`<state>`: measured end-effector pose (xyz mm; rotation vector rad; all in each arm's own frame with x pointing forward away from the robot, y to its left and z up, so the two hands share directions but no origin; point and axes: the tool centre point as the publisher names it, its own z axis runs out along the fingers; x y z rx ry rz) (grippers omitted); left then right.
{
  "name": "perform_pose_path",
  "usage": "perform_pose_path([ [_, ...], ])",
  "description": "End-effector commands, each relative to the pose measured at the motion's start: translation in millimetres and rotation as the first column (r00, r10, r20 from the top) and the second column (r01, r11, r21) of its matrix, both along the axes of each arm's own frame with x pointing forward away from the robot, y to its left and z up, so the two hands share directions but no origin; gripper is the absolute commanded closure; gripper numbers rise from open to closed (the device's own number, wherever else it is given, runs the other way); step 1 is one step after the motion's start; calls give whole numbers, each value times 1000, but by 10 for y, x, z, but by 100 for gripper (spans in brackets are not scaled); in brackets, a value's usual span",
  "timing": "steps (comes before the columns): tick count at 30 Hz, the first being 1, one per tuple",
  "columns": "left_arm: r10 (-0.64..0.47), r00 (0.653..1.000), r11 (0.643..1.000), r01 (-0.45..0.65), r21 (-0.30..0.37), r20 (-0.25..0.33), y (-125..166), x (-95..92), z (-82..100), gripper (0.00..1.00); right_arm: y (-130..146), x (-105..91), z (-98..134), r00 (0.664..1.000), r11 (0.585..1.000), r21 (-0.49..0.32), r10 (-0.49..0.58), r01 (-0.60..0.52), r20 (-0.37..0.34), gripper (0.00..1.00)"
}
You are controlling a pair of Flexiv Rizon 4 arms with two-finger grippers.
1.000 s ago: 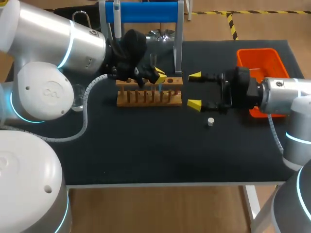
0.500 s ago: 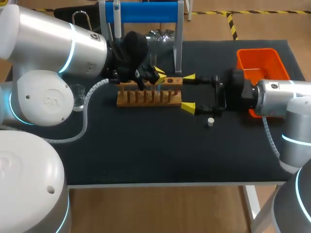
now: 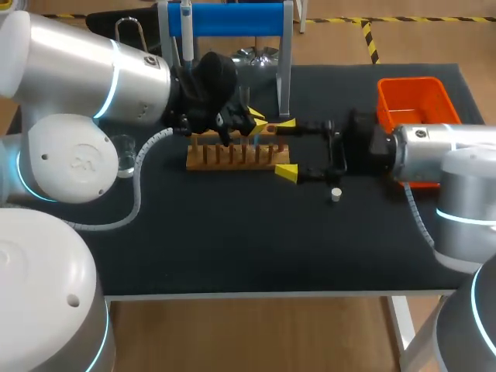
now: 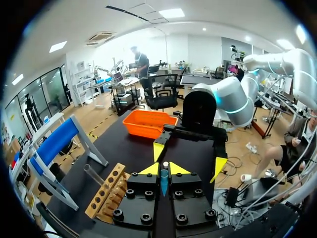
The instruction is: Invert the test tube, pick up the pipette, mount the tip to pipette, aspirate from beaker and dispense into the tube, eject the tip, return the pipette, and cap with the stopper.
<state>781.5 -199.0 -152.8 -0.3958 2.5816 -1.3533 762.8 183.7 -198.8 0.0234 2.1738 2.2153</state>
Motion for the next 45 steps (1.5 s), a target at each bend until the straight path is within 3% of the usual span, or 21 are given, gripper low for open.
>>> perform_pose_path([
  [1, -6, 1000, 1000, 6, -3, -2, 28, 1, 1, 100, 86, 57, -14, 1000, 1000, -6, 13, -13, -1, 0],
  [21, -6, 1000, 1000, 6, -3, -2, 28, 1, 1, 100, 333, 169, 69, 995, 995, -18, 97, -98, -11, 0],
  [31, -6, 1000, 1000, 6, -3, -2, 28, 1, 1, 100, 440, 178, 86, 993, 993, -15, 116, -117, -19, 11],
  [45, -6, 1000, 1000, 6, -3, -2, 28, 1, 1, 100, 531, 149, 105, 990, 990, -13, 140, -140, -22, 53],
])
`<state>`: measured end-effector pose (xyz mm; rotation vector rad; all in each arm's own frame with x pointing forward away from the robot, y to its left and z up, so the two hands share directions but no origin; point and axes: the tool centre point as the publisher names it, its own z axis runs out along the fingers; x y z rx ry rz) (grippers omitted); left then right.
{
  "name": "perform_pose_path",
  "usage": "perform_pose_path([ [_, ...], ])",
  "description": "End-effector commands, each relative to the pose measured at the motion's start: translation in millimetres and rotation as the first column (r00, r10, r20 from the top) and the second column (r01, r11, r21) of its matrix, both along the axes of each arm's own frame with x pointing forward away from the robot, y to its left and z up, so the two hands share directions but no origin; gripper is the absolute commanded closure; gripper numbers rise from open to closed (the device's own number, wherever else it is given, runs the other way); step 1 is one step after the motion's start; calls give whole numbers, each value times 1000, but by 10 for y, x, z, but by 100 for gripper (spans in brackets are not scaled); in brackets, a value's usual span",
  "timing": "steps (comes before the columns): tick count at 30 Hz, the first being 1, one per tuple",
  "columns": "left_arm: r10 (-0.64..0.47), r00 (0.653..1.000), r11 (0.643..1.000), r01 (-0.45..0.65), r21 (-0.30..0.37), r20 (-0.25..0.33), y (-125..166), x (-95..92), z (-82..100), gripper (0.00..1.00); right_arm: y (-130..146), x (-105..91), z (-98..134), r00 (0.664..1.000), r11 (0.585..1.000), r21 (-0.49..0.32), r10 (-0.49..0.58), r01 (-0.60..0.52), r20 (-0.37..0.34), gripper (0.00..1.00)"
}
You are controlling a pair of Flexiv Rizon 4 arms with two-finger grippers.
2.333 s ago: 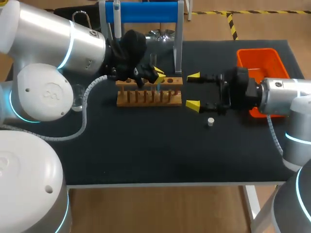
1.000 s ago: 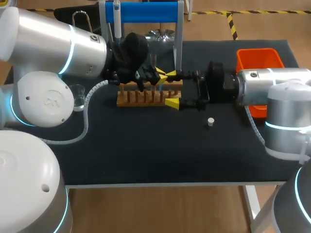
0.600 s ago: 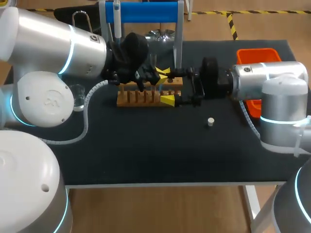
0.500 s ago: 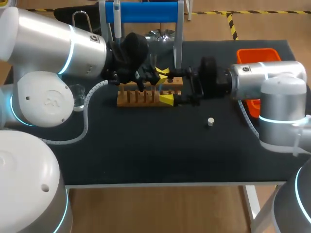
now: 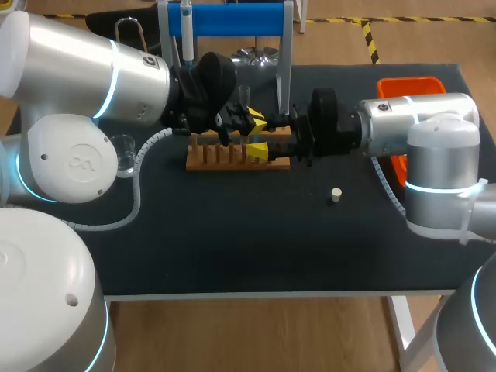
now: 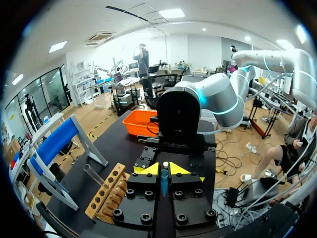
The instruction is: Invert the test tube, pick up the pipette, mount the tip to pipette, aspirate from beaker and dispense into the tube, eject the tip, return the pipette, and cap with the stopper.
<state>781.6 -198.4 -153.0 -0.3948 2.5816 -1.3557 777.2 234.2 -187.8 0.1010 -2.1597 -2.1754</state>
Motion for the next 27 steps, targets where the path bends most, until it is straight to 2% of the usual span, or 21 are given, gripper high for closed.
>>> perform_pose_path([
  [1, -5, 1000, 1000, 5, -1, -2, 22, 0, 3, 100, 28, 3, -5, 1000, 1000, -2, 4, -4, 1, 54],
  [11, -5, 1000, 1000, 5, -1, -2, 22, 0, 3, 100, 30, -11, 2, 1000, 1000, 0, 6, -6, 1, 66],
  [27, -5, 1000, 1000, 5, -1, -2, 22, 0, 3, 100, -56, -6, 5, 1000, 1000, 5, 3, -3, 0, 69],
])
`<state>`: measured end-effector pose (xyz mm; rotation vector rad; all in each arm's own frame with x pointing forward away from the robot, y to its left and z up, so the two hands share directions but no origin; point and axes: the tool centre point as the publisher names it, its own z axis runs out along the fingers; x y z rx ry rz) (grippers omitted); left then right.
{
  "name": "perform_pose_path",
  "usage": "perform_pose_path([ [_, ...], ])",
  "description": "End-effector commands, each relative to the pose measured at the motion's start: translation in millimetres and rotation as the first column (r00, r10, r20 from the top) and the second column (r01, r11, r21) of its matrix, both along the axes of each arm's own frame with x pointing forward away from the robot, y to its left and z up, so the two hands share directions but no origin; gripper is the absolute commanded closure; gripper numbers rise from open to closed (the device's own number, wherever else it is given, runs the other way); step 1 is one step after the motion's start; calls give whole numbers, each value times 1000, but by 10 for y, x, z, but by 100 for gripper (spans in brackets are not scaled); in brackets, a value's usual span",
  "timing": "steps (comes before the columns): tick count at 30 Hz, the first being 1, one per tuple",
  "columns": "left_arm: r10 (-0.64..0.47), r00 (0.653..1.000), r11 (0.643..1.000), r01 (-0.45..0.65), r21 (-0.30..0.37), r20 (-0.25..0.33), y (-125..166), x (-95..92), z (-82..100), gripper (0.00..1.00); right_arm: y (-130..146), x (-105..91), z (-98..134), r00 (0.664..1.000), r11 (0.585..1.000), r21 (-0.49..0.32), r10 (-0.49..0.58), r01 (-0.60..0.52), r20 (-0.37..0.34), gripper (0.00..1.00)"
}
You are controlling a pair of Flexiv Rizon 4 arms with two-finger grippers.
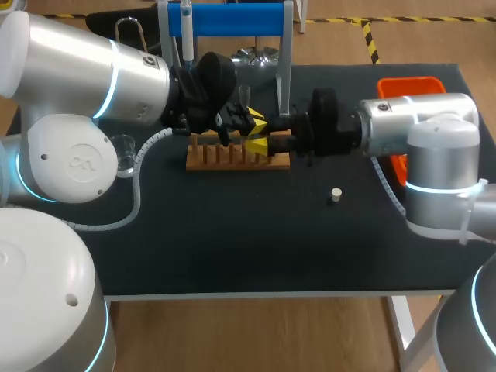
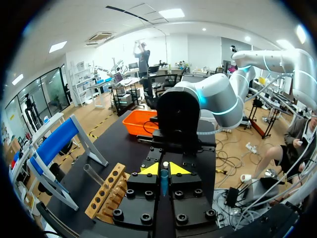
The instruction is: Invert the test tube, pick up the pipette, mount the tip to pipette, aspirate from beaker and dispense into the tube, eject the tip, return the pipette, and cap with the stopper.
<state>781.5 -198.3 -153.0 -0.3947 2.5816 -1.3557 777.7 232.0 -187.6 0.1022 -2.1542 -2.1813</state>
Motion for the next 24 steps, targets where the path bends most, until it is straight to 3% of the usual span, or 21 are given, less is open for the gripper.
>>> perform_pose_path([
  [1, -5, 1000, 1000, 5, -1, -2, 21, 1, 3, 100, -35, -12, 4, 1000, 1000, 1, 4, -4, -1, 73],
  [7, -5, 1000, 1000, 5, -1, -2, 21, 1, 3, 100, -37, -15, 6, 1000, 1000, 7, 9, -9, -2, 100],
  [15, -5, 1000, 1000, 5, -1, -2, 21, 1, 3, 100, -40, -19, 7, 1000, 1000, 11, 15, -15, -2, 100],
  [16, -5, 1000, 1000, 5, -1, -2, 21, 1, 3, 28, -43, -19, 8, 1000, 1000, 11, 15, -15, -1, 100],
  [17, -5, 1000, 1000, 5, -1, -2, 21, 1, 3, 0, -48, -20, 10, 1000, 1000, 11, 14, -14, -1, 100],
  [24, -5, 1000, 1000, 5, -1, -2, 21, 1, 3, 0, -203, -52, 5, 1000, 1000, 4, 22, -23, 18, 100],
])
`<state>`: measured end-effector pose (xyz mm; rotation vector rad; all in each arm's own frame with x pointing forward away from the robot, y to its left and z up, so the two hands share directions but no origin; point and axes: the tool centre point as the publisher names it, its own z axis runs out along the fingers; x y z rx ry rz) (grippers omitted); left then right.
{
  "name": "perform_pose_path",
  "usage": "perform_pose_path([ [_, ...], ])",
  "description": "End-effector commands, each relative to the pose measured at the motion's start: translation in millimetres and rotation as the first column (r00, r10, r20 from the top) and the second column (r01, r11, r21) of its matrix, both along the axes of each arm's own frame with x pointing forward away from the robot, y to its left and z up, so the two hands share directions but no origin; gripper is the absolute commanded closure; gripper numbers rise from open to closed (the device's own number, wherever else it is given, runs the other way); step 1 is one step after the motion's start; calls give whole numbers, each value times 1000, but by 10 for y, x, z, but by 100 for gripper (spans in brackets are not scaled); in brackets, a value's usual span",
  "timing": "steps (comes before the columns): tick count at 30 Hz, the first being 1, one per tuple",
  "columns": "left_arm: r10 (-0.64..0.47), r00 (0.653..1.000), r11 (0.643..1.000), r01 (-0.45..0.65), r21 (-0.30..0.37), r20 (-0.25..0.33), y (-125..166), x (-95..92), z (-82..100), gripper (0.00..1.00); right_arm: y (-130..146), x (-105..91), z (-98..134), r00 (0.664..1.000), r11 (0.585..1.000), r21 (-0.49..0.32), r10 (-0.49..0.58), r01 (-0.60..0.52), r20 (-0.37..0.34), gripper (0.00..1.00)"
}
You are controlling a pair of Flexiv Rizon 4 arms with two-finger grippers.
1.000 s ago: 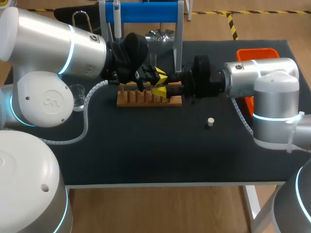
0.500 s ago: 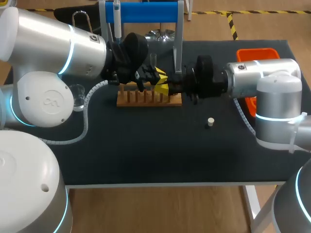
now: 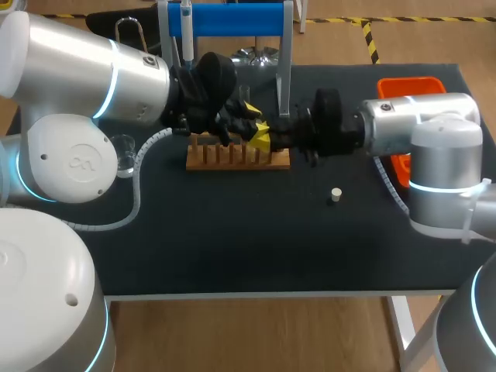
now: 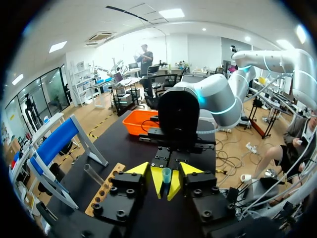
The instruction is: Invert the test tube, pick up the pipette, mount the tip to pipette, aspirate from beaker and dispense into the tube, eject the tip, return the pipette, and cap with the stopper.
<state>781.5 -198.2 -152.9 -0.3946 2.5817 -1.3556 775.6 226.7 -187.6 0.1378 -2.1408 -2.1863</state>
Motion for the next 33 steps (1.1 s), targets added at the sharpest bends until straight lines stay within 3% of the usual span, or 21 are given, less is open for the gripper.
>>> perform_pose_path([
  [1, -5, 1000, 1000, 5, -1, -2, 19, 1, 2, 0, -202, -34, -2, 1000, 1000, -7, 3, -3, 8, 100],
  [23, -5, 1000, 1000, 5, -1, -2, 19, 1, 2, 0, -1722, -196, -183, 998, 998, -30, -46, 47, 40, 100],
  [33, -5, 1000, 1000, 5, -1, -2, 19, 1, 2, 0, -2067, -318, -329, 1000, 998, -60, -17, 18, 15, 100],
])
